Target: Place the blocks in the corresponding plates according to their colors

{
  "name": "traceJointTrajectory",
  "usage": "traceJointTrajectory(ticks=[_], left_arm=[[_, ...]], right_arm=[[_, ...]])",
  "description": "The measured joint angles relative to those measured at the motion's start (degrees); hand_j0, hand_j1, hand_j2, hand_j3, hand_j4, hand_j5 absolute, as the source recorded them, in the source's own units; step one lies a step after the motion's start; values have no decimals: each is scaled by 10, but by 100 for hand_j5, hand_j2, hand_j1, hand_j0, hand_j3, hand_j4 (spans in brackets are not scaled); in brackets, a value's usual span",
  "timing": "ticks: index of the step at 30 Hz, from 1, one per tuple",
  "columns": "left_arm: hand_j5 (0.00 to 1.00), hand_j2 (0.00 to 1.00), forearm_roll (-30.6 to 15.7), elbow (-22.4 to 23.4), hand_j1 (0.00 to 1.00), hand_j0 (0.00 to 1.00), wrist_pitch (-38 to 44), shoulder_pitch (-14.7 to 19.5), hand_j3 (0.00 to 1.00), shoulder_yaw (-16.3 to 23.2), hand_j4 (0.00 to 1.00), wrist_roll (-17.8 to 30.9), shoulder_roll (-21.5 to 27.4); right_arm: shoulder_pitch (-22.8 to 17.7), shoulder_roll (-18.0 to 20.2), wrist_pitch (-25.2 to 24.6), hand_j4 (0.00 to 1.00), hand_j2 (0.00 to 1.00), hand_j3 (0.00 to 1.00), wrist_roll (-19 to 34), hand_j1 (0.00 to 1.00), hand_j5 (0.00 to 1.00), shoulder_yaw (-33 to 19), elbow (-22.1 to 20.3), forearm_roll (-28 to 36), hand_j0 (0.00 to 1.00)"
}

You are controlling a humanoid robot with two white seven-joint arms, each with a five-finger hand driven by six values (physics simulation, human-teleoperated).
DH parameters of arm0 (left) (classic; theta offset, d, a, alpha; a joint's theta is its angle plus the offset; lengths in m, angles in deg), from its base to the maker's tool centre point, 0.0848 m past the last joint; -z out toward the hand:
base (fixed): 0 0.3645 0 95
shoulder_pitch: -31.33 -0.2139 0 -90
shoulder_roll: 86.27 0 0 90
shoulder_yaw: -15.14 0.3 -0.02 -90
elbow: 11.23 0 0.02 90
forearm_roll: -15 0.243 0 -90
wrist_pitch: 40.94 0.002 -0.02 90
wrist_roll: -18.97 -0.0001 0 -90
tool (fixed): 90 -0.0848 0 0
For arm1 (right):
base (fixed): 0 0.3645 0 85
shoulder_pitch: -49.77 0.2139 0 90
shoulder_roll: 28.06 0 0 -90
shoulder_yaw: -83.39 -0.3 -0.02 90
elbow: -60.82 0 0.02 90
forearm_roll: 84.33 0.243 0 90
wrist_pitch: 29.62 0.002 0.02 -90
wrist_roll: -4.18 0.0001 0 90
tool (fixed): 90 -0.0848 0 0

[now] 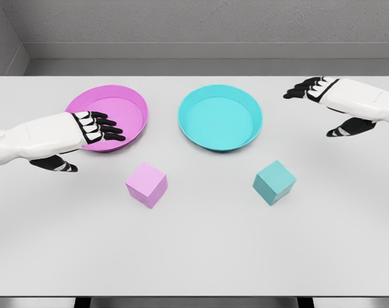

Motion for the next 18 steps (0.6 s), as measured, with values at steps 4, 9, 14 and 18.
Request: traceJointTrajectory(ticks=[4,9,14,18], left_arm=[[100,100,0,-2,100,100,0,25,100,12,100,4,-6],[100,100,3,-2,100,100,0,39,100,56,100,47,-72],[100,100,5,-1,100,100,30,43,100,87,100,64,-109],[100,100,5,0,100,100,81,43,100,93,100,67,-116]], right_arm=[[8,-2,0,100,100,100,0,100,100,-2,0,-6,100],[40,19,0,100,100,100,0,100,100,-10,-2,-5,100],[69,124,0,100,100,100,0,100,100,68,-85,11,100],[69,145,0,100,100,100,0,100,100,130,-123,15,100]])
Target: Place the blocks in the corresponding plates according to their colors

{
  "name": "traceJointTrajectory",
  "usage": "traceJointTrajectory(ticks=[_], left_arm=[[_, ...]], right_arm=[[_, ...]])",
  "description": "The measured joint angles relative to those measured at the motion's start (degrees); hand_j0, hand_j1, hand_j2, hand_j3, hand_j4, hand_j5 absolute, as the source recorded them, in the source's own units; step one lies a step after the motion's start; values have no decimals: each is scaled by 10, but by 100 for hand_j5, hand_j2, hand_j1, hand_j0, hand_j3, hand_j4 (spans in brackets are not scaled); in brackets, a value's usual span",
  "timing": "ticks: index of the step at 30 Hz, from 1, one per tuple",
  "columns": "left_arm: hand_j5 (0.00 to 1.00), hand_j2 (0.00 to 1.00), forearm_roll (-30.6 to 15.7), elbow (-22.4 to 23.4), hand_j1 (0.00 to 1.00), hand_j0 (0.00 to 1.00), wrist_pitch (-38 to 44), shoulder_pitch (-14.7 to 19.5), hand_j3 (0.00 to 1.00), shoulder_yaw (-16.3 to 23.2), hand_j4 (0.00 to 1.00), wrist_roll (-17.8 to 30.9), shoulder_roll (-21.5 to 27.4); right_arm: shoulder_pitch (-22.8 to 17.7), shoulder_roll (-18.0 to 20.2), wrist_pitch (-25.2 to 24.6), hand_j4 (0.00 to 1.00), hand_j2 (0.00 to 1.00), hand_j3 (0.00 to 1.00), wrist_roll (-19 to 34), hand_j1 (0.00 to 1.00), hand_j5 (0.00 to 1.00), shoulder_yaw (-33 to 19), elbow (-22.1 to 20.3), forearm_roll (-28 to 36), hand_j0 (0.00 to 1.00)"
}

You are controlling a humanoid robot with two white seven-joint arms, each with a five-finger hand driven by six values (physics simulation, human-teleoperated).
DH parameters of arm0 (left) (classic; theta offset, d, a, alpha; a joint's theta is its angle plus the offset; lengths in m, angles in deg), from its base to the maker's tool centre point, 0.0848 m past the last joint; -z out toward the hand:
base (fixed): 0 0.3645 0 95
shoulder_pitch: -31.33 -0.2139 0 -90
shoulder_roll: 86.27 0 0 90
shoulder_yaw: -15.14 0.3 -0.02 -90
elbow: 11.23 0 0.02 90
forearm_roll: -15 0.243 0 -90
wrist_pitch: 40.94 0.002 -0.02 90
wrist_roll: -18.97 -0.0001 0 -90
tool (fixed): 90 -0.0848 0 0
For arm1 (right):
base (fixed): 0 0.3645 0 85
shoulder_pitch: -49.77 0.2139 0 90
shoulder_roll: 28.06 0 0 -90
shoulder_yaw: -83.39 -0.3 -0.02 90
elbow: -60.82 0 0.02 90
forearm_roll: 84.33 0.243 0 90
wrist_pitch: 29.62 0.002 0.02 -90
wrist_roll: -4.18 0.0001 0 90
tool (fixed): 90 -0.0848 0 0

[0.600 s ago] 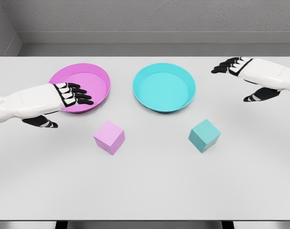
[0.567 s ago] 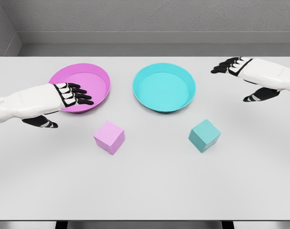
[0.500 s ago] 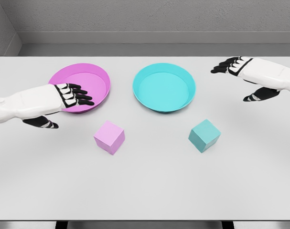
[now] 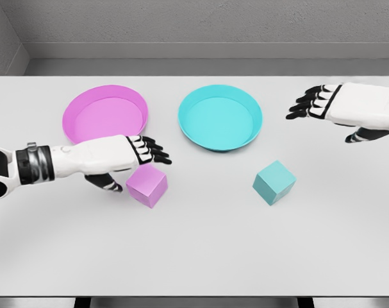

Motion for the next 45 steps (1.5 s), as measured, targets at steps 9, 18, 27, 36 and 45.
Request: traceJointTrajectory(ticks=[9,18,27,36,45], left_arm=[[100,100,-1,3,100,100,29,1,100,21,100,1,-1],[100,100,-2,4,100,100,73,1,100,33,100,1,-14],[100,100,-1,2,100,100,96,1,100,44,100,8,-24],[100,100,2,4,100,100,101,11,100,57,100,20,-41],[95,95,9,7,95,95,101,11,95,67,95,21,-42]], right_arm=[[17,-54,0,100,100,100,0,100,100,115,-17,-32,100],[17,-79,0,100,100,100,0,100,100,145,-13,-60,100],[14,-97,0,100,100,100,0,100,100,147,13,-87,100],[13,-99,0,100,100,100,0,100,100,176,29,-97,100],[14,-122,0,100,100,100,0,100,100,174,62,-105,100]])
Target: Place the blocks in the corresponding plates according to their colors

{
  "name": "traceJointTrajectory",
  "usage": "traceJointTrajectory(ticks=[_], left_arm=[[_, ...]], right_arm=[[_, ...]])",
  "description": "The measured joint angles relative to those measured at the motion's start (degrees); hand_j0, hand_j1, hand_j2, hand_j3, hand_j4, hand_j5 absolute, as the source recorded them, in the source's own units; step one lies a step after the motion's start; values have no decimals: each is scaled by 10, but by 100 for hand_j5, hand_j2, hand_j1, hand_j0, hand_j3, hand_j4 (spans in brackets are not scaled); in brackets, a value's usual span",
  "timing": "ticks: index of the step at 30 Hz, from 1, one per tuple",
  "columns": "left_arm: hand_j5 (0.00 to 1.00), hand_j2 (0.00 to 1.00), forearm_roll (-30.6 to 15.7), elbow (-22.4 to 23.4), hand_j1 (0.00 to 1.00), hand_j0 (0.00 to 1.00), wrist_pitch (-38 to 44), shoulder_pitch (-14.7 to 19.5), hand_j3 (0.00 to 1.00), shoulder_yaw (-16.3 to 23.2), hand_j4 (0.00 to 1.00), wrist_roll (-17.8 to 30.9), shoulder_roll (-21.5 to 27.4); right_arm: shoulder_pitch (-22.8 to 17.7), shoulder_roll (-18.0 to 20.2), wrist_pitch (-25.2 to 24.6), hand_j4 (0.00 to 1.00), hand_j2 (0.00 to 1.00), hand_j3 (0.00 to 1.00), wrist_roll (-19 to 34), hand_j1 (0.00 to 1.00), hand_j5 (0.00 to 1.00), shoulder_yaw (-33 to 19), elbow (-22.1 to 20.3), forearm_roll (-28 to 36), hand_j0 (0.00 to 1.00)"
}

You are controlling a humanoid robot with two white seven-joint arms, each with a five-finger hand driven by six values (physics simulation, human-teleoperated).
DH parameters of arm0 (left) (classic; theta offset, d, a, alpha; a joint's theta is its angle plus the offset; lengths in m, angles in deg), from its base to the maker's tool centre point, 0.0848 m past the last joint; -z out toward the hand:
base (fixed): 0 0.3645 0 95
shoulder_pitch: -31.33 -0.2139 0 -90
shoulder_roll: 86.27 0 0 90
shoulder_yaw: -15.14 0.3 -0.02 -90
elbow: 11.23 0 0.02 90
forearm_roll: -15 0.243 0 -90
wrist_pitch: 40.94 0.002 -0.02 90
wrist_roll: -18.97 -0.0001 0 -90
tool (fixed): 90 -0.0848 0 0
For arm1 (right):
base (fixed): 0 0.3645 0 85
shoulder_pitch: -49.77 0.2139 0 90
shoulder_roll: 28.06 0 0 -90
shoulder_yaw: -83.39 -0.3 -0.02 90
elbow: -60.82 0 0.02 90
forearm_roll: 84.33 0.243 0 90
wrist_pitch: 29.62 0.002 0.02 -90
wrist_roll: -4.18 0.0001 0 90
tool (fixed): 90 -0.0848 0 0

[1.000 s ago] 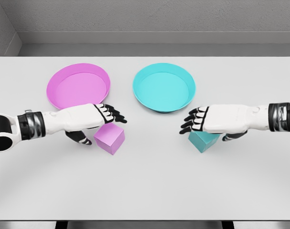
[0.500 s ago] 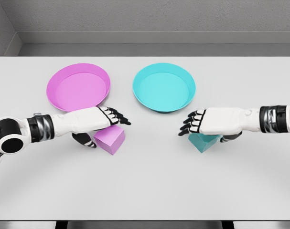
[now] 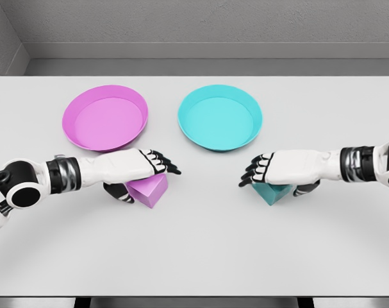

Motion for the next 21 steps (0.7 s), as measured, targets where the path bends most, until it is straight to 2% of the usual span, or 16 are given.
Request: traceJointTrajectory(ticks=[4,7,10,12,14,15,16,21], left_arm=[[82,82,13,-1,82,82,-4,-1,82,1,82,-1,0],[76,76,16,-2,76,76,-8,-1,76,2,76,-1,0],[68,68,18,-3,68,68,-17,1,68,5,68,-2,1],[66,66,18,-3,66,66,-23,1,66,6,66,-2,2],[63,63,18,-4,63,63,-28,2,63,7,63,-2,3],[61,61,18,-4,61,61,-30,4,61,7,61,-2,3],[60,60,18,-4,60,60,-33,5,60,8,60,-1,4],[54,54,18,-3,54,54,-43,19,54,8,54,-1,5]], right_arm=[[-1,-6,0,100,100,100,0,100,100,2,7,-1,100],[-1,-9,0,99,99,99,0,99,99,4,13,-3,99],[-1,-10,-3,90,90,90,-2,90,90,4,17,0,90],[-1,-11,-5,82,82,82,-3,82,82,3,20,2,82],[-1,-12,-7,79,79,79,-5,79,79,2,25,9,79],[-1,-13,-8,72,72,72,-5,72,72,1,27,12,72],[-1,-13,-9,70,70,70,-5,70,70,0,29,15,70],[-1,-16,-10,70,70,70,-10,70,70,-2,38,17,70]])
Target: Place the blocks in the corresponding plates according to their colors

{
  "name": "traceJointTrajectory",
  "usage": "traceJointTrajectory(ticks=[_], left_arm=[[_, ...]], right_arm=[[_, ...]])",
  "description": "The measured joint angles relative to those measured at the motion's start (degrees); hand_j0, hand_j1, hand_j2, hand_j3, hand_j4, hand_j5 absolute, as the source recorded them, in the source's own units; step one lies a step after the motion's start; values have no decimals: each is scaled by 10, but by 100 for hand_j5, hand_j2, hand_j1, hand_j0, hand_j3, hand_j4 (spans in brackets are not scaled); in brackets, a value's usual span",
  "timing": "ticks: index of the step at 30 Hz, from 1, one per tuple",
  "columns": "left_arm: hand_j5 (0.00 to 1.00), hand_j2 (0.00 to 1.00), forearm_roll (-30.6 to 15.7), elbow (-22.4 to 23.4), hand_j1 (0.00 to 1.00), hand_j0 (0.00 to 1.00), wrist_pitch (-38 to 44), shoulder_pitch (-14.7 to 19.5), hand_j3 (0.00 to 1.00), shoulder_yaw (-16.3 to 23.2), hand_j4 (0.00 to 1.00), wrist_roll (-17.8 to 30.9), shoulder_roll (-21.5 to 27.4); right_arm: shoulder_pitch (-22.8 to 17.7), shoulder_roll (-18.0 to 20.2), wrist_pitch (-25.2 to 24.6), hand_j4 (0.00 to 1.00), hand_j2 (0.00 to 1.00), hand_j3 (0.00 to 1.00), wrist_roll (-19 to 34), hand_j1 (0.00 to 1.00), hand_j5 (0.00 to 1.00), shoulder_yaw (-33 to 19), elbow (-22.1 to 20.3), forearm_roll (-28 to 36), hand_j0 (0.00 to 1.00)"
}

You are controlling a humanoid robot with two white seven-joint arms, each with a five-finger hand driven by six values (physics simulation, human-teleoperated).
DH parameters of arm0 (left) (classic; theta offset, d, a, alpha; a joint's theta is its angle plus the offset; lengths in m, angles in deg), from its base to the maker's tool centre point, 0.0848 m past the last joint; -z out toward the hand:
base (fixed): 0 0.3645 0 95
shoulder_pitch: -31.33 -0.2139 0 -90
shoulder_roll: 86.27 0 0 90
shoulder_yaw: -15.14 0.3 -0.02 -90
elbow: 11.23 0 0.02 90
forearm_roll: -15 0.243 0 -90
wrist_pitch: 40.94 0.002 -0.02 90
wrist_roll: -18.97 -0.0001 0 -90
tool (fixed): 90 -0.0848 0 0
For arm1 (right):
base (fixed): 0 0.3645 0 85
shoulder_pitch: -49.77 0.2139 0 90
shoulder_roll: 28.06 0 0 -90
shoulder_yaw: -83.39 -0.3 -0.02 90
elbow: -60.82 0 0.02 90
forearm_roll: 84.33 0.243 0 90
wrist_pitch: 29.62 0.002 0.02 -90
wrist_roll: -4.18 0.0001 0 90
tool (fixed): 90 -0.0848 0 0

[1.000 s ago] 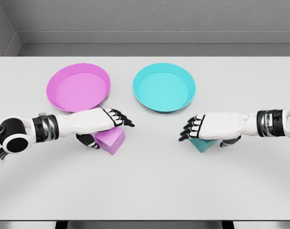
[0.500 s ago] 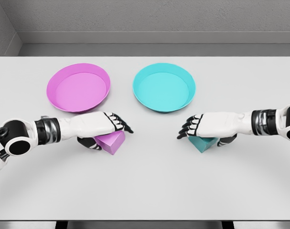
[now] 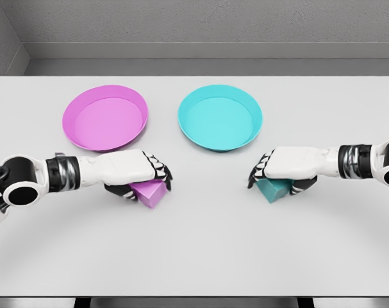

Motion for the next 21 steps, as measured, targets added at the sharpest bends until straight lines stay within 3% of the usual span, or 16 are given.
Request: traceJointTrajectory(ticks=[4,8,15,21], left_arm=[[52,52,-2,1,52,52,-5,12,52,-1,52,0,0],[52,52,-3,8,52,52,-7,43,52,-1,52,0,1],[52,52,-5,99,52,52,-8,92,52,-5,52,-2,-4],[52,52,-14,149,52,52,-23,101,52,-17,52,-3,-4]], right_arm=[[1,-2,0,69,69,69,2,69,69,-1,4,3,69],[1,-5,1,62,62,62,2,62,62,-3,7,3,62],[0,-9,6,54,54,54,3,54,54,-18,13,-13,54],[-2,-18,7,51,51,51,3,51,51,-53,19,-15,51]])
